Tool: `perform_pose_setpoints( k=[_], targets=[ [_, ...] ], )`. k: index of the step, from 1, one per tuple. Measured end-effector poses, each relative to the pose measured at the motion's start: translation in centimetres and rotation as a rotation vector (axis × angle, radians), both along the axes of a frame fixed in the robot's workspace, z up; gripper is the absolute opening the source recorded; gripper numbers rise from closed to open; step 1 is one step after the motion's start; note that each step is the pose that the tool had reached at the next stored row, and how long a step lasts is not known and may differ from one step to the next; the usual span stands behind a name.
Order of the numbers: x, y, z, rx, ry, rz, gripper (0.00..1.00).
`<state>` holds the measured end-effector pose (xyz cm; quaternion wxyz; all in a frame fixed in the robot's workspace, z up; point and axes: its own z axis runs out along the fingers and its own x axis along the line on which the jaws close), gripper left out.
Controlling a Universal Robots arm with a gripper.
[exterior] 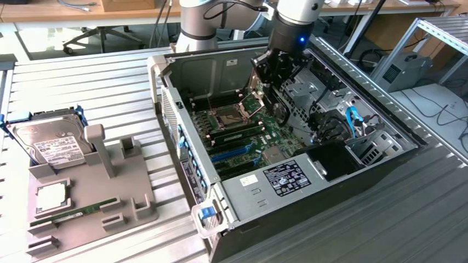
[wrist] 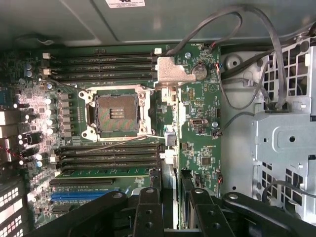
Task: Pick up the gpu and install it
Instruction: 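Pick up the gpu and move the gpu toward the slot, then insert the gpu into the slot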
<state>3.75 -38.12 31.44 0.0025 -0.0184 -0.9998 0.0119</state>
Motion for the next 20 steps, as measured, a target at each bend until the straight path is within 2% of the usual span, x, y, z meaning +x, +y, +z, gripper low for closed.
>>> perform_pose_setpoints(
  k=[9,20],
  targets=[
    [0.00,0.24,0.00,0.0000,0.0000,0.000,0.27],
    [0.00,0.10,-0.01,-0.0002,0.0000,0.006,0.27]
  ],
)
